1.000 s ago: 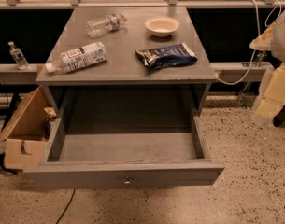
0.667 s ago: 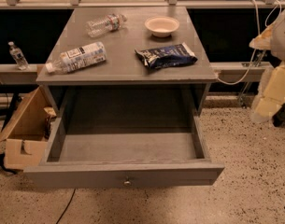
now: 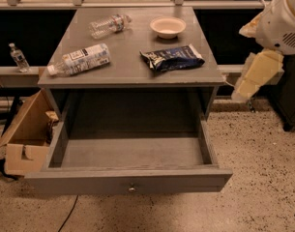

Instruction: Place blue chip bag into top drawer

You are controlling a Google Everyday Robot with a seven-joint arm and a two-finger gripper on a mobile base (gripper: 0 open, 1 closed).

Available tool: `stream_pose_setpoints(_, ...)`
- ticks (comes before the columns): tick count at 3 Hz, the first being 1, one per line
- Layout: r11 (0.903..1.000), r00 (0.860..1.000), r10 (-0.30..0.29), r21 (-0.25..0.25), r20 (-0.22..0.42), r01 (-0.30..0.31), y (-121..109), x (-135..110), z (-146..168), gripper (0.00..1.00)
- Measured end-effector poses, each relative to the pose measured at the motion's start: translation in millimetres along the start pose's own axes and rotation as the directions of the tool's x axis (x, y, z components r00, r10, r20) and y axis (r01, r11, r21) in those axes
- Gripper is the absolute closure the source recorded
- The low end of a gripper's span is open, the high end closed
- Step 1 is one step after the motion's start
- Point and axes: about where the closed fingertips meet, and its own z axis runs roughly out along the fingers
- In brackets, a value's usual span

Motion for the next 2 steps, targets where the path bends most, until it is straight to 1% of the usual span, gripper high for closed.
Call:
stream_pose_setpoints(1,0.9980,0.994,0.035,0.049,0.100,-0.040,-29.8,-21.6,25.0,0.00)
stream_pose_setpoints(2,0.9980,0.994,0.035,0.049,0.101,-0.040,-29.9,-21.7,25.2,0.00)
